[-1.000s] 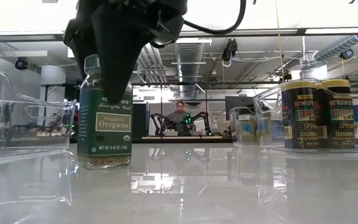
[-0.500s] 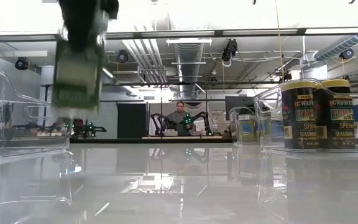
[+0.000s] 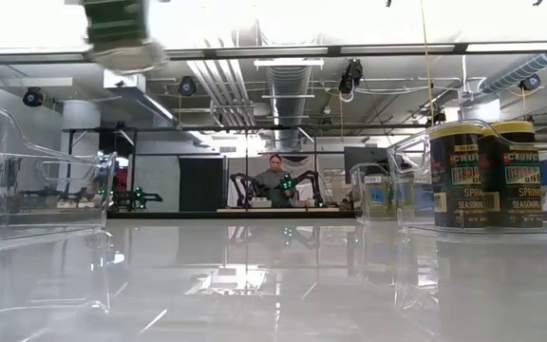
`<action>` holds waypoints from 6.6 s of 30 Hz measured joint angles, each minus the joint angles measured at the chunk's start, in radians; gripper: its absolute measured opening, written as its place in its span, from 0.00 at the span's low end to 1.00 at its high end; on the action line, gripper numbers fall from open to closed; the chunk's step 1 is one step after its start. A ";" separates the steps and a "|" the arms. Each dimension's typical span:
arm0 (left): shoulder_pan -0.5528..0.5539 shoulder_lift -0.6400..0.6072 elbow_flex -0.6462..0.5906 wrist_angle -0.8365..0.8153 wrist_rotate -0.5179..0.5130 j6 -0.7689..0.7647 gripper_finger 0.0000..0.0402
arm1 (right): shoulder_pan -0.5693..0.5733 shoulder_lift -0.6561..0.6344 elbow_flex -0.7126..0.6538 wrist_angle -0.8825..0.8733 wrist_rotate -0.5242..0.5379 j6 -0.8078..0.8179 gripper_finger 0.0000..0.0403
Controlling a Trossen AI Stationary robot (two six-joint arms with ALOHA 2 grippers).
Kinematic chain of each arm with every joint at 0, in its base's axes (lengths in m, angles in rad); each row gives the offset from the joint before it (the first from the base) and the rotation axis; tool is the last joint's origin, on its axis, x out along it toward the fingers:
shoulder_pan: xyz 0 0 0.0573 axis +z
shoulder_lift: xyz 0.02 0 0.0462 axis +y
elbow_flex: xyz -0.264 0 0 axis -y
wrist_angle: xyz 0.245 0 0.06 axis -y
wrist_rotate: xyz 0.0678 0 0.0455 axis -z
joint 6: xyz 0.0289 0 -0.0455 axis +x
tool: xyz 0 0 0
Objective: Sort spices by type
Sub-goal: Put the top green seasoning bottle into the middle left transparent bin, then put the green seasoning bottle into the middle left transparent bin
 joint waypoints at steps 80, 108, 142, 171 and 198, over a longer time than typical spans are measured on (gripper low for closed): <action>-0.113 -0.760 -1.272 0.507 0.194 -0.161 0.44 | -0.314 0.388 0.295 0.444 -0.030 -0.281 0.54; -0.113 -0.757 -1.276 0.516 0.265 -0.199 0.65 | -0.315 0.388 0.294 0.440 -0.030 -0.301 0.54; -0.114 -0.824 -0.907 0.191 0.122 -0.313 0.56 | -0.314 0.388 0.294 0.420 -0.030 -0.297 0.54; -0.368 -0.247 -0.315 0.500 0.117 -0.323 0.56 | -0.278 0.387 0.294 0.421 -0.029 -0.289 0.54; -0.593 0.018 -0.240 -0.005 0.355 -0.659 0.59 | -0.197 0.387 0.294 0.424 -0.026 -0.314 0.54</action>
